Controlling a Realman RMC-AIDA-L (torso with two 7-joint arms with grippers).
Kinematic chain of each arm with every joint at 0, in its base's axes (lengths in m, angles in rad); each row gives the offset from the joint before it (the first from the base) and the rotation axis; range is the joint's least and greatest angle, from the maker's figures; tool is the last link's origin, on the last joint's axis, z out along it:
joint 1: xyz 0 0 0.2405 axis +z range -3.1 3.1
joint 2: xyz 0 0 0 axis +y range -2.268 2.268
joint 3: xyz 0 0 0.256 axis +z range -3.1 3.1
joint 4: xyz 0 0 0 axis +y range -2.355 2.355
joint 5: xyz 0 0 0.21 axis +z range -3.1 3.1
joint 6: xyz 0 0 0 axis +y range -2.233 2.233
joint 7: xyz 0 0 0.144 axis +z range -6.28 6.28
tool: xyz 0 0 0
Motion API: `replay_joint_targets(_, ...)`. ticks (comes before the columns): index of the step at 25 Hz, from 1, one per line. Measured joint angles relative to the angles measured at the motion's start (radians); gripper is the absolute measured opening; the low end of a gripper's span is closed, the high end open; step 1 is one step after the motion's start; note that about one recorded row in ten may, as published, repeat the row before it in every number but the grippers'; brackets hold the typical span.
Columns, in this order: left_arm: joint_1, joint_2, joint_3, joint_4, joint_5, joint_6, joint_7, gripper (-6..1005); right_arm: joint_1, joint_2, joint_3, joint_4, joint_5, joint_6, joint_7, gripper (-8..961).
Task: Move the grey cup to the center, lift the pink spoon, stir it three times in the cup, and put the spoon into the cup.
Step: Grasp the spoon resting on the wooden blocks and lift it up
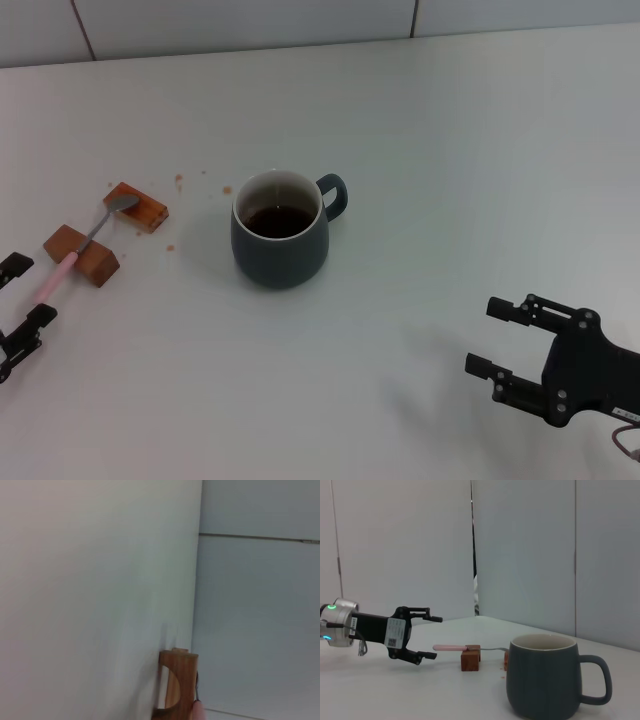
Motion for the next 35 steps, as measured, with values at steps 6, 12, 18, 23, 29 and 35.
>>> replay_joint_targets(6,-0.025,-0.006,0.002,0.000,-0.001,-0.032,0.008,810,0.002,0.000,0.000,0.002,0.003,-0.001,0.000,680)
replay_joint_targets(12,-0.046,-0.006,0.002,-0.004,-0.001,-0.061,0.014,805,0.012,-0.001,0.004,0.000,0.004,-0.001,0.013,680)
replay_joint_targets(18,-0.062,-0.006,0.002,-0.021,-0.002,-0.084,0.025,800,0.025,-0.001,0.006,-0.002,0.006,-0.001,0.029,680)
replay_joint_targets(23,-0.074,-0.006,0.002,-0.025,-0.006,-0.091,0.036,799,0.037,-0.003,0.006,-0.002,0.006,0.003,0.035,680)
replay_joint_targets(29,-0.080,-0.006,0.002,-0.039,-0.006,-0.105,0.040,797,0.041,-0.003,0.009,-0.002,0.006,0.007,0.035,681)
replay_joint_targets(35,-0.080,-0.006,0.002,-0.046,-0.007,-0.118,0.052,794,0.044,-0.002,0.009,-0.002,0.006,0.008,0.035,681)
